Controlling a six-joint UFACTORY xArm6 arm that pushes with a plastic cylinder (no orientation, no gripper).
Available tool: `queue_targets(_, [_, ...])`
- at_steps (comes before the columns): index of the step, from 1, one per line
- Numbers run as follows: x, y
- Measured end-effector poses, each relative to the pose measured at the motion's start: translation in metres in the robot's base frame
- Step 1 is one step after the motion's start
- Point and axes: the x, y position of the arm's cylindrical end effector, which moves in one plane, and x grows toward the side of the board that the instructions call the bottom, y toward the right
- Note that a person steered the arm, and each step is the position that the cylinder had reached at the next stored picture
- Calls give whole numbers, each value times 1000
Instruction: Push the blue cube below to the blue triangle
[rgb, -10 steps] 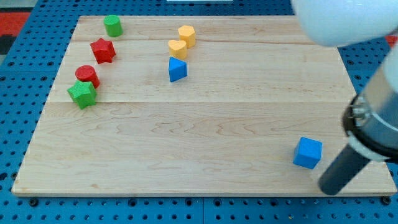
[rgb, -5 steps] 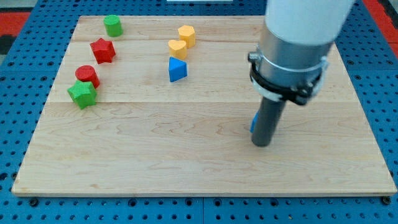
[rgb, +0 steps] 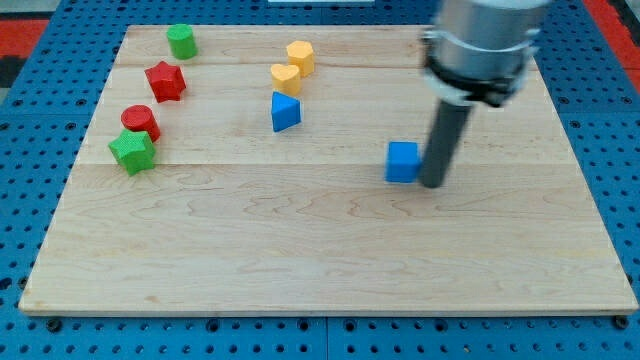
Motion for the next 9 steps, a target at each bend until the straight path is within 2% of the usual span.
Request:
queue_targets(1, [-13,-18])
queue_targets(2, [-22,14])
queue_targets(3, [-35,16])
queue_targets(4, [-39,-13])
queue_targets(5, [-39,-74])
queue_targets(6, [-39,-98])
queue_targets(8, [-52,-104])
queue_targets(9, [-56,-130])
